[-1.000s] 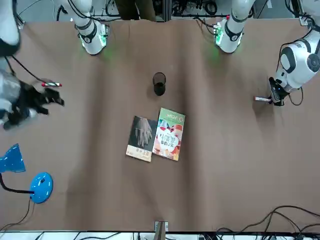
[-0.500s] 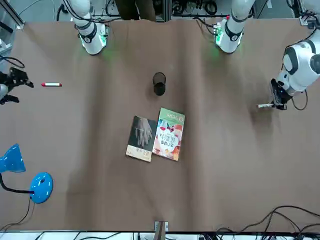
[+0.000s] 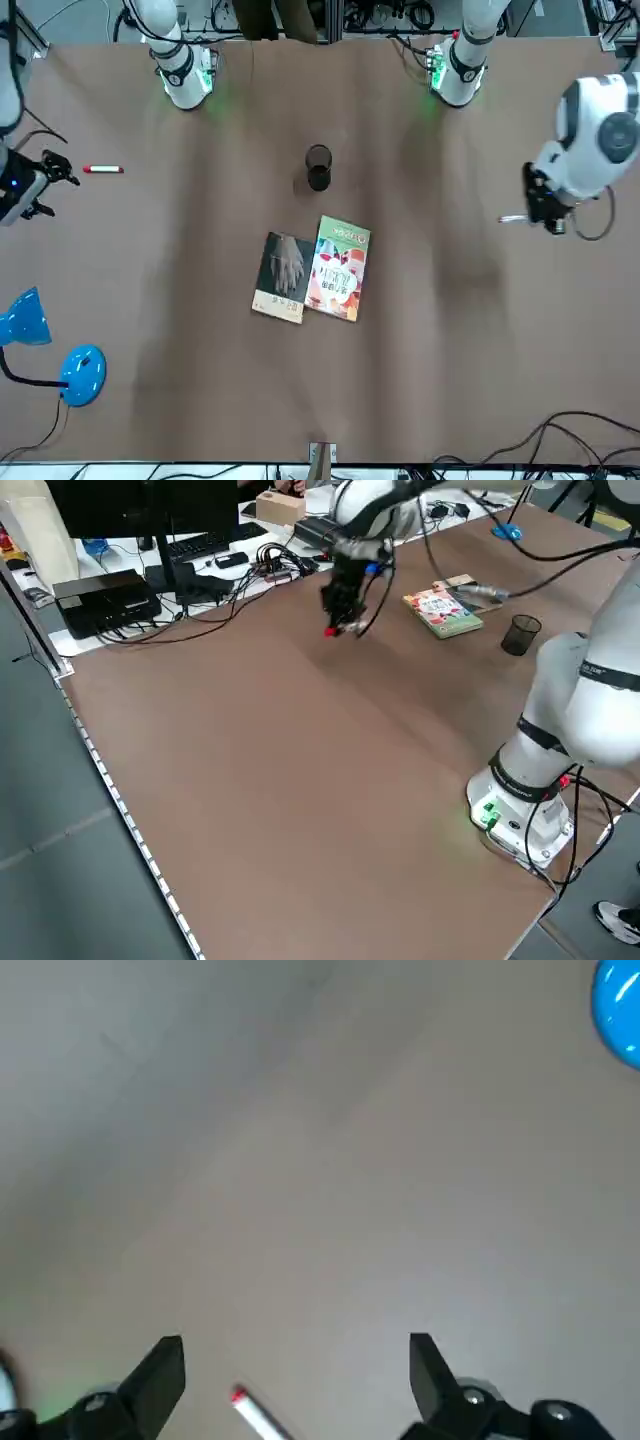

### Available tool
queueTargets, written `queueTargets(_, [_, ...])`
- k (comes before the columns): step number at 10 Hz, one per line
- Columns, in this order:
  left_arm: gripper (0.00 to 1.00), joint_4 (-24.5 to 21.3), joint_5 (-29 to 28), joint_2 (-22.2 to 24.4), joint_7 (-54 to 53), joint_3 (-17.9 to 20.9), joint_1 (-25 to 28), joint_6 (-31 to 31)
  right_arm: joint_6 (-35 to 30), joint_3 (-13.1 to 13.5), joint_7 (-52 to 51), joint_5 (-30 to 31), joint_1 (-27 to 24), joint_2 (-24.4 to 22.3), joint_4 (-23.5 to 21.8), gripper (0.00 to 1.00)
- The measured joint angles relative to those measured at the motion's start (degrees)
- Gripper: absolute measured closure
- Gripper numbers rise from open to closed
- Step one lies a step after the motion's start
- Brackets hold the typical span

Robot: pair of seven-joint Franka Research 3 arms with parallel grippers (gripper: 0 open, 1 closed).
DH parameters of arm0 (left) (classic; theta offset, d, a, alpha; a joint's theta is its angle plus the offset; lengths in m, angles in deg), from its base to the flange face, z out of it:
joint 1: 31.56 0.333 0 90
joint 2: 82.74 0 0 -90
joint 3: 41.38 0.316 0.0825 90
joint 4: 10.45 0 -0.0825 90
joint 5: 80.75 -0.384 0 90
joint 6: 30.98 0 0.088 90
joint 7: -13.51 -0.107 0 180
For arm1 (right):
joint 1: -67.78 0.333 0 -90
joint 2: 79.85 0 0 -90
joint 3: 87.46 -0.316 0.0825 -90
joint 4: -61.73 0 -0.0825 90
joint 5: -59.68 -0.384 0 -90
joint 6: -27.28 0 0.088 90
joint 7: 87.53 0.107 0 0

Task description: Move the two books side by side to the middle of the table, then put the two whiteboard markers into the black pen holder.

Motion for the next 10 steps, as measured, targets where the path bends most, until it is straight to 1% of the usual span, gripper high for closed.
queueTargets(1, [0.82, 0.36, 0.02, 1.38, 5.74, -1.29, -4.22, 2.56, 4.93, 0.00, -4.59, 0.04, -1.69, -0.03, -3.68, 0.01])
queueTargets(2, [0.82, 0.55, 0.05, 2.35, 12.01, -2.40, -9.10, 4.46, 8.48, 0.02, -8.01, 0.08, -4.23, -0.06, -6.87, 0.00])
queueTargets(3, [0.82, 1.24, 0.05, 2.68, 18.40, -2.78, -14.95, 5.93, 10.35, 0.08, -11.58, 0.15, -7.22, 0.07, -9.01, 0.00])
queueTargets(4, [0.82, 2.42, 0.04, 2.67, 24.06, -3.02, -20.40, 7.50, 10.63, 0.09, -14.56, 0.66, -9.73, 0.65, -10.09, 0.00])
queueTargets(5, [0.82, 4.20, 0.02, 2.41, 28.39, -3.66, -24.19, 10.13, 11.04, 0.07, -17.03, 1.97, -11.85, 1.92, -10.60, 0.00])
queueTargets(6, [0.82, 6.99, -0.10, 1.61, 32.11, -5.51, -26.21, 14.47, 12.73, 0.07, -20.05, 3.52, -13.50, 4.11, -10.91, 0.02])
queueTargets(7, [0.82, 10.36, -1.08, 0.04, 35.66, -8.56, -26.96, 19.02, 15.62, 0.07, -22.64, 5.21, -14.28, 6.95, -11.12, 0.02])
queueTargets(8, [0.82, 13.59, -3.22, -2.37, 39.41, -11.28, -28.50, 22.90, 18.69, 0.08, -23.56, 8.10, -14.67, 10.13, -11.21, 0.04])
queueTargets(9, [0.82, 16.51, -5.96, -5.78, 44.15, -12.19, -32.69, 27.00, 21.12, 0.05, -24.22, 12.17, -15.54, 13.25, -11.23, 0.04])
queueTargets(10, [0.82, 19.27, -8.96, -10.19, 49.36, -12.32, -37.94, 31.66, 22.58, 0.05, -25.91, 15.42, -16.65, 15.85, -11.21, 0.04])
